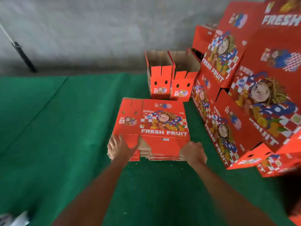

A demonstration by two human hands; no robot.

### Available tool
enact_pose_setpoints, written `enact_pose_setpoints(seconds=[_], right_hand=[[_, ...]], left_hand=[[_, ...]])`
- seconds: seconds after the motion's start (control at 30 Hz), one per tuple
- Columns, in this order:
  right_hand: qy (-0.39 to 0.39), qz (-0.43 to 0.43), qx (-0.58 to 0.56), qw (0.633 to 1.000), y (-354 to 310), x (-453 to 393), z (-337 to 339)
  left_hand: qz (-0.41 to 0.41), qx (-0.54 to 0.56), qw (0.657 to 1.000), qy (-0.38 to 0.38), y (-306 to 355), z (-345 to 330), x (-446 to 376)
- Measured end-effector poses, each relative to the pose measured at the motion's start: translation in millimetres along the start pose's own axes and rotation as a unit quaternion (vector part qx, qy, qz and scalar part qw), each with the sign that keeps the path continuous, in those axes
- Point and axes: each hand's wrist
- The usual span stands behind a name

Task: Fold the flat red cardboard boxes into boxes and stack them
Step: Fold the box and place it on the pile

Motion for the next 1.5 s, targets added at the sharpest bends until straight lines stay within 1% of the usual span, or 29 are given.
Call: enact_pose_setpoints(seconds=[0.03,0.1,0.17,0.23,0.33,0.37,0.43,0.53,0.6,0.63,0.7,0.77,0.83,0.93,1.0,1.07,1.13,1.17,1.23,1.33,1.4,1.5], right_hand=[[-0.011,0.001,0.026,1.0,-3.0,-2.4,-5.8],[-0.033,-0.009,0.04,0.999,-5.3,-3.0,-13.2],[-0.04,-0.017,0.039,0.998,-1.0,-3.4,-19.4],[-0.036,-0.038,0.008,0.999,5.5,-3.1,-23.9],[-0.039,-0.067,-0.039,0.996,11.9,-0.8,-27.2],[-0.04,-0.069,-0.053,0.995,13.4,-0.4,-27.4],[-0.029,-0.076,-0.103,0.991,14.3,2.2,-24.3],[-0.007,-0.081,-0.196,0.977,14.6,13.4,-11.9],[0.009,-0.066,-0.264,0.962,14.2,25.8,-0.7],[0.021,-0.059,-0.303,0.951,13.3,32.4,6.3],[0.049,-0.029,-0.382,0.922,9.2,43.9,27.0],[0.094,0.004,-0.417,0.904,5.2,57.3,54.0],[0.148,0.054,-0.408,0.899,6.1,70.1,83.8],[0.188,0.14,-0.384,0.893,6.1,84.6,132.1],[0.179,0.143,-0.395,0.889,2.4,97.3,163.4],[0.14,0.135,-0.411,0.89,-1.8,112.7,194.9],[0.12,0.155,-0.379,0.904,2.0,121.0,224.8],[0.122,0.166,-0.352,0.913,4.7,123.0,240.1],[0.116,0.172,-0.311,0.928,13.2,126.4,267.9],[0.072,0.186,-0.218,0.955,29.1,142.5,276.7],[0.024,0.169,-0.208,0.963,41.9,155.4,268.9],[-0.018,0.135,-0.21,0.968,63.6,162.6,257.9]], left_hand=[[-0.005,-0.017,1.0,0.002,-1.4,-3.1,-2.6],[-0.009,-0.043,0.999,-0.007,-2.2,-8.4,-4.4],[-0.013,-0.051,0.998,-0.037,1.4,-12.7,-5.3],[-0.028,-0.069,0.995,-0.061,7.5,-17.3,-5.5],[-0.08,-0.139,0.985,-0.055,13.0,-18.8,-5.5],[-0.091,-0.143,0.984,-0.055,14.9,-17.7,-6.4],[-0.106,-0.123,0.985,-0.066,20.5,-10.7,-7.1],[-0.117,-0.031,0.991,-0.063,25.9,5.3,-0.4],[-0.102,0.068,0.992,-0.035,26.8,19.3,10.3],[-0.1,0.1,0.99,-0.018,28.2,28.3,16.2],[-0.094,0.135,0.986,0.017,33.6,51.4,27.2],[-0.073,0.161,0.983,0.058,35.6,80.3,38.4],[-0.056,0.193,0.973,0.115,31.7,111.5,51.7],[-0.036,0.295,0.935,0.192,23.3,155.4,80.1],[-0.019,0.349,0.905,0.243,16.6,180.0,100.0],[-0.015,0.385,0.877,0.287,8.5,201.6,118.1],[-0.013,0.4,0.861,0.316,3.3,218.5,131.4],[-0.009,0.404,0.857,0.32,1.9,224.0,134.8],[0.001,0.406,0.861,0.306,-0.3,228.2,143.6],[0.032,0.396,0.876,0.272,-11.7,214.7,160.0],[0.059,0.396,0.882,0.248,-18.9,196.0,168.3],[0.085,0.413,0.88,0.219,-25.7,171.2,175.5]])
Point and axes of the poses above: each hand's wrist, its own x-axis away from the middle knuckle, its own z-axis out of the back of the hand, y = z × x, and after that the axes turned 10 degrees about y, right-handed
